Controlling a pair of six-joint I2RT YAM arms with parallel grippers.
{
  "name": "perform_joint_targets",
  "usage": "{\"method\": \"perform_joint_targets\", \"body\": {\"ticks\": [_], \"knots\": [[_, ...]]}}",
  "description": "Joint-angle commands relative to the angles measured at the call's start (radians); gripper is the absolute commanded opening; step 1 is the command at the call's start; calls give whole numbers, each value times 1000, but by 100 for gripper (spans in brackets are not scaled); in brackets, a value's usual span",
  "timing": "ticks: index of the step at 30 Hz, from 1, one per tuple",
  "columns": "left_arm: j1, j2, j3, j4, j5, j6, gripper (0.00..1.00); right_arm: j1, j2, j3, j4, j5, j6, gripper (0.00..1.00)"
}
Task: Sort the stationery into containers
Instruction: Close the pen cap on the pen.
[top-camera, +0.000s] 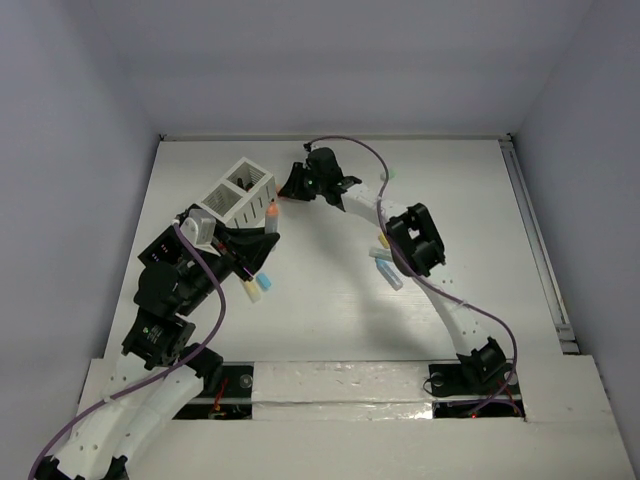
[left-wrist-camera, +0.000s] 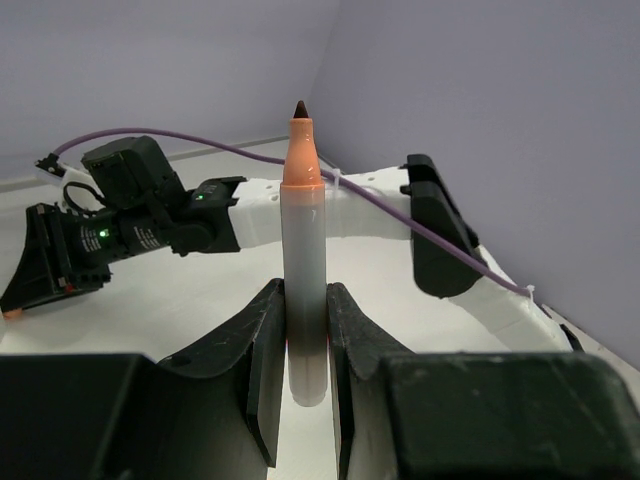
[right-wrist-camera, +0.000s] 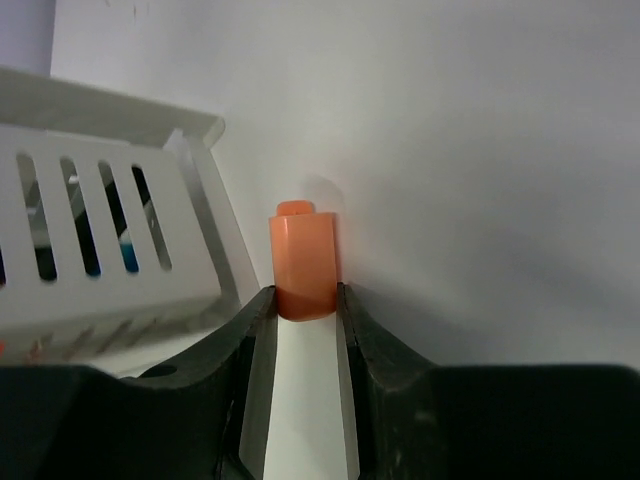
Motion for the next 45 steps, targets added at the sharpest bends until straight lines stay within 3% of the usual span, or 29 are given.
{"method": "perform_joint_targets", "body": {"ticks": [1,6,13,20,25,34,38,45], "knots": [[4,-6,5,42,0,10,0,17,-80,-209,2,43,-21,28],[4,0,5,43,-2,10,0,17,-242,-470,115,92,-40,28],[4,19,3,53,7,2,0,17,-541,-901,204,19,-158,27],[4,46,2,63,-10,-11,0,17,-857,-1277,118,-20,-267,28],[4,118,20,1,-153,-68,0,17,-1009,-1377,36,6,-330,29],[51,238,126,-209,-460,-81,0,17,-1098,-1428,23,-18,-350,30],[163,264,114,-251,-462,-67,0,17,-1144,-1466,55,-35,-336,31],[433,324,126,-292,-272,-31,0,17,-1175,-1483,59,-33,-331,32]]}}
